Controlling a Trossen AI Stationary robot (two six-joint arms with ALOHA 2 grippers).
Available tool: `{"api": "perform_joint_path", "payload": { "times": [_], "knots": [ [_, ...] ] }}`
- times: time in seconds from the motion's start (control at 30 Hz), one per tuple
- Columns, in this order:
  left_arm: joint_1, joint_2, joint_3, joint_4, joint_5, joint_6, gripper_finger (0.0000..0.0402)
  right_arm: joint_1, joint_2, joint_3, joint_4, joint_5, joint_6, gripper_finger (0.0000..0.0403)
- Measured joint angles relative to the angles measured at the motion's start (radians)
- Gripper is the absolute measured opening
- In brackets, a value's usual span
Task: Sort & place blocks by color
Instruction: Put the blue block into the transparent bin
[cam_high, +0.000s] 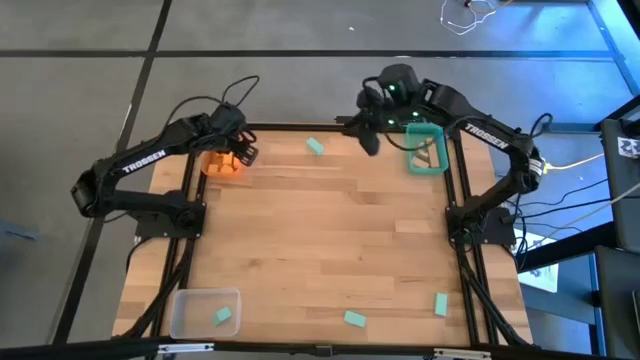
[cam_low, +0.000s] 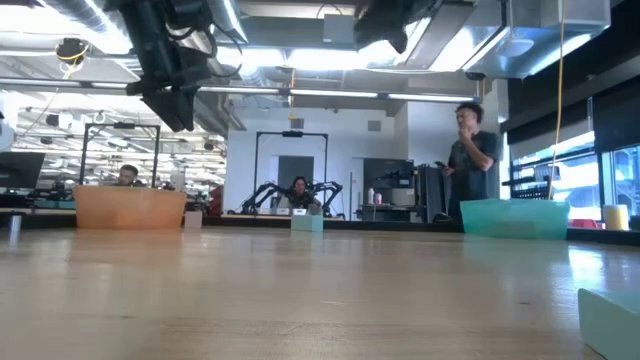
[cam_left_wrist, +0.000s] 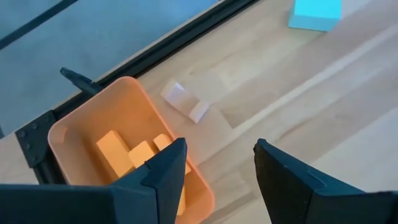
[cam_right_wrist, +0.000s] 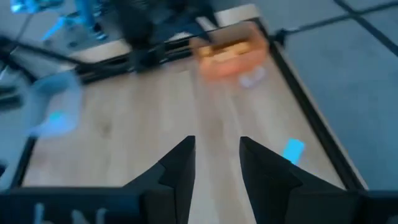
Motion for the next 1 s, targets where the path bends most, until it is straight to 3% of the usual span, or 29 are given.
{"api": "perform_joint_path", "payload": {
  "times": [0.2,0.5,0.77,1.0],
  "knots": [
    [-0.032,0.0,0.0,-0.002,0.003,0.019,0.0179,0.018,0.086,0.0,0.033,0.183,0.052,0.0126],
    [-0.068,0.0,0.0,-0.002,0.005,0.041,0.0179,0.012,0.174,0.0,0.036,0.19,0.054,0.0126],
    [-0.076,0.0,0.0,-0.001,0.103,0.072,0.0179,0.008,0.188,0.0,0.037,0.19,0.074,0.0125],
    [-0.076,0.0,0.0,-0.001,0.18,0.078,0.0179,0.001,0.189,0.0,0.037,0.184,0.003,0.0062]
  ]
}}
